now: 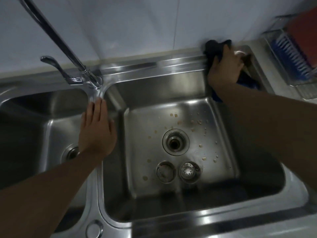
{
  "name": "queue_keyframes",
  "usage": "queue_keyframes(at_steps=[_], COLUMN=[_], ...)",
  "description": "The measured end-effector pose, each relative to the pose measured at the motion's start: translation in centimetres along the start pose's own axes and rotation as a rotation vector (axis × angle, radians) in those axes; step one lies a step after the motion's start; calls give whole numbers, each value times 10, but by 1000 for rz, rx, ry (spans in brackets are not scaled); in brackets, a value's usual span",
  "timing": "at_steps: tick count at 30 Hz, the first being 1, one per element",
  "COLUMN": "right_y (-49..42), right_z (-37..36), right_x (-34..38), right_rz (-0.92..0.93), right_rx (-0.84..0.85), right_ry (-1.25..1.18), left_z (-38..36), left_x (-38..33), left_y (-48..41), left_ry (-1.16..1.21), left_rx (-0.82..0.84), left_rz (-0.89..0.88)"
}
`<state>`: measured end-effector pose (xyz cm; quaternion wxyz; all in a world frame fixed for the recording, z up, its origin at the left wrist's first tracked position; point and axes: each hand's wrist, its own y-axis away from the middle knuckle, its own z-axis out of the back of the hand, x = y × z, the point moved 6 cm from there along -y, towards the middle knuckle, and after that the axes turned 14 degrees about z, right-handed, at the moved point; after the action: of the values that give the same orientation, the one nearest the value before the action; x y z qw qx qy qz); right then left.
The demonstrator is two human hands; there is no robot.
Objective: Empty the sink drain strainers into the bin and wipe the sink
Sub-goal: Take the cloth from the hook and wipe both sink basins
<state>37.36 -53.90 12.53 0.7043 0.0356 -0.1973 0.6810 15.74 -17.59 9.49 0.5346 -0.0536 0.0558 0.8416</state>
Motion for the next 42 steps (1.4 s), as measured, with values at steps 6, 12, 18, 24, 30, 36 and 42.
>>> queue_keyframes(at_steps=[6, 12, 18, 24, 30, 36, 42], right_y=[40, 46, 32, 64, 90, 92, 109], right_z=[-53, -75, -56, -83, -110, -130, -144], right_x=[128, 185, 113, 204, 230, 153, 197], right_rz=[735, 1157, 878, 1026, 1493, 1768, 1751], right_rx=[57, 176, 23, 38, -109, -162, -136], right_ry=[28, 115, 122, 125, 331, 647, 513], left_z=[-2, -3, -2, -1, 0, 0, -1], left_x=[-1, 0, -1, -1, 0, -2, 0], left_y=[-4, -6, -6, -6, -6, -7, -8], left_ry=[-16, -32, 32, 78, 105, 96, 124], left_rx=[-17, 19, 8, 10, 3, 20, 1], left_rz=[0, 16, -2, -13, 1, 5, -3])
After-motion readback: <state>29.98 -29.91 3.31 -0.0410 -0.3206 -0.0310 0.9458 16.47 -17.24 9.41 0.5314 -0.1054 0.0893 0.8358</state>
